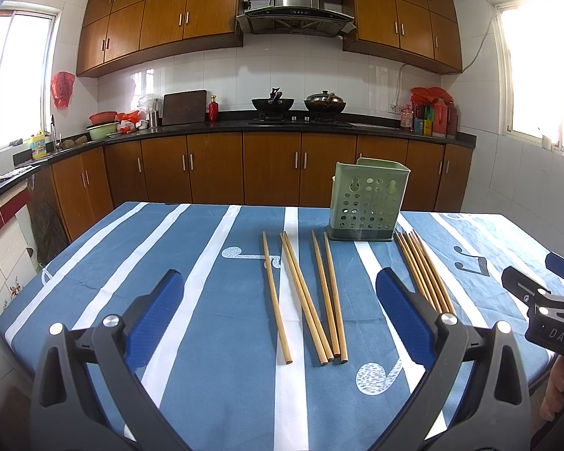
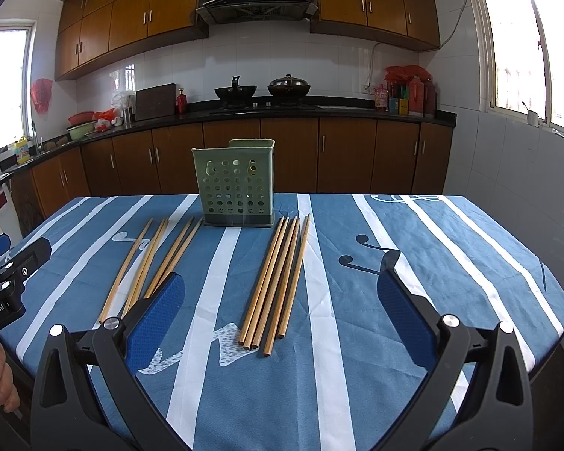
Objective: Organize utensils
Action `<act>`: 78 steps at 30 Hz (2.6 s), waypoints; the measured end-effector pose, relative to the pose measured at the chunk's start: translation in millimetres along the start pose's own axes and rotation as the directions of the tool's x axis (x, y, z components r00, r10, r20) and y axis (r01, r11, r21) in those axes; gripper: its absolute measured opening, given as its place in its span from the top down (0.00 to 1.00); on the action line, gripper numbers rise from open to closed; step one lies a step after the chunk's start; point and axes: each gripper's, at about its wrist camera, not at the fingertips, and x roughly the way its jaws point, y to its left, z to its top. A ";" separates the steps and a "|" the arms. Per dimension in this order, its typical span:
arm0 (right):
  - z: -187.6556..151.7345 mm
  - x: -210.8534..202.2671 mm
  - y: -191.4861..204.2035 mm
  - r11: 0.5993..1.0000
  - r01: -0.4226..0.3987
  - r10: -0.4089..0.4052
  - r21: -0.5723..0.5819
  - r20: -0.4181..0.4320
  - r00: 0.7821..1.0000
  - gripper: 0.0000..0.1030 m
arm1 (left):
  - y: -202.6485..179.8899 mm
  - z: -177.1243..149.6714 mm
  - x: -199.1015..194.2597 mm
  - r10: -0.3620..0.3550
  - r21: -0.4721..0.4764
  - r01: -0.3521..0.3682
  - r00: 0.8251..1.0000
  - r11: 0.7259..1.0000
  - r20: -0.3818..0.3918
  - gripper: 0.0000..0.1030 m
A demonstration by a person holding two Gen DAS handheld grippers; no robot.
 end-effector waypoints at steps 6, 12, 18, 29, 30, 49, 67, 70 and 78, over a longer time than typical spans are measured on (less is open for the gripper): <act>-0.3 0.2 0.0 1.000 0.000 0.000 0.000 0.000 1.000 0.02 | 0.0 0.0 -0.1 -0.001 0.000 0.001 1.000 1.000 0.000 0.04; -0.7 0.5 0.0 1.000 -0.001 0.001 0.000 -0.001 1.000 0.02 | 0.0 0.0 0.0 -0.001 0.000 0.001 1.000 1.000 -0.001 0.04; -0.8 0.9 -0.2 1.000 0.000 0.000 0.000 -0.001 1.000 0.02 | 0.0 0.0 0.0 -0.001 0.000 0.001 1.000 1.000 -0.001 0.04; -1.1 1.5 -0.5 1.000 -0.001 0.001 0.001 -0.002 1.000 0.02 | 0.1 0.0 0.0 -0.001 -0.001 0.001 1.000 1.000 -0.002 0.04; -1.1 1.5 -0.5 1.000 -0.001 0.001 0.001 -0.002 1.000 0.02 | 0.0 0.0 -0.1 0.000 0.000 0.000 1.000 1.000 -0.001 0.04; -2.2 2.1 -0.4 1.000 -0.001 0.001 0.003 -0.003 1.000 0.02 | 0.0 0.0 0.1 -0.001 0.000 0.001 1.000 1.000 -0.003 0.04; -7.2 46.7 -18.9 0.997 0.039 -0.027 0.069 -0.167 0.986 0.14 | 9.6 -11.2 31.1 0.076 -0.021 -0.080 0.988 0.997 -0.133 0.04; -10.4 79.9 -29.7 0.992 0.063 -0.030 0.108 -0.281 0.959 0.34 | 19.2 -12.8 50.9 0.095 -0.028 -0.101 0.979 0.994 -0.179 0.04; -8.9 136.5 -33.0 0.986 0.031 0.041 0.163 -0.419 0.907 0.68 | 44.3 -17.0 76.4 0.103 -0.079 -0.130 0.954 0.988 -0.283 0.04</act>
